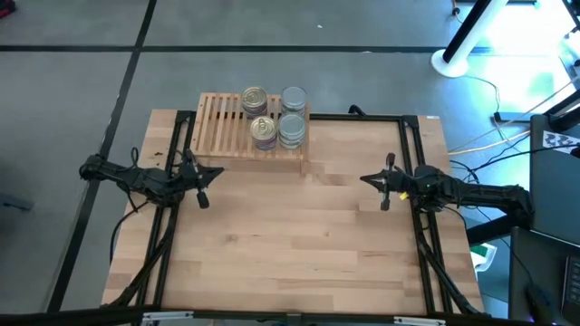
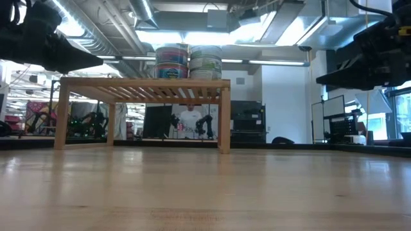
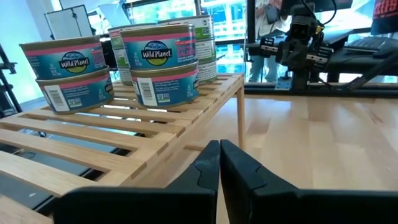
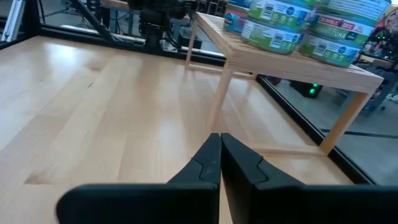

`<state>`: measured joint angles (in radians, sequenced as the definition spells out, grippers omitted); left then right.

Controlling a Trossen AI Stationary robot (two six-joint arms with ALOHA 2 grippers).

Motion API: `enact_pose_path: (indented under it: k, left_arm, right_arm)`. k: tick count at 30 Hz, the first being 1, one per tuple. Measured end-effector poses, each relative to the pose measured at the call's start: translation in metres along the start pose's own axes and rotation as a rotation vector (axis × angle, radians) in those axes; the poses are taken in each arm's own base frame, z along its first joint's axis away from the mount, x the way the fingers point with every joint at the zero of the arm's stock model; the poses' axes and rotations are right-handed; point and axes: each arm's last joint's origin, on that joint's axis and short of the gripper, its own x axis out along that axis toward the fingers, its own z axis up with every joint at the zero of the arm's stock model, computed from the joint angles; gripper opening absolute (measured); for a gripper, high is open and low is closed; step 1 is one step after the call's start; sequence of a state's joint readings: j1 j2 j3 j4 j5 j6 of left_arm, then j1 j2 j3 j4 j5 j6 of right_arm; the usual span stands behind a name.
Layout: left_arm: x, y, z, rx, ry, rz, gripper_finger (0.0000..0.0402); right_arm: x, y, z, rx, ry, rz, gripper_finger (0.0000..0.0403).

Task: Stack canned seafood by type on shelf
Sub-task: Return to Home Position

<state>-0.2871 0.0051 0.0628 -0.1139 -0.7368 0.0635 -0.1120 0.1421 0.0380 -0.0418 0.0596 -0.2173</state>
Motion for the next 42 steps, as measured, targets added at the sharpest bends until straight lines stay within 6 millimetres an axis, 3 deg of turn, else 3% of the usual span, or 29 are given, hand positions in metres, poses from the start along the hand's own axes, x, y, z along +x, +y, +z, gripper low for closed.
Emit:
enact_pose_path:
  k: [42]
  left_arm:
    - [0.0,0.0,0.0,0.004,0.0,0.0,0.001]
  right_arm:
    - [0.0001,0.0005,-0.0011,0.002,0.006,0.01,0.0014]
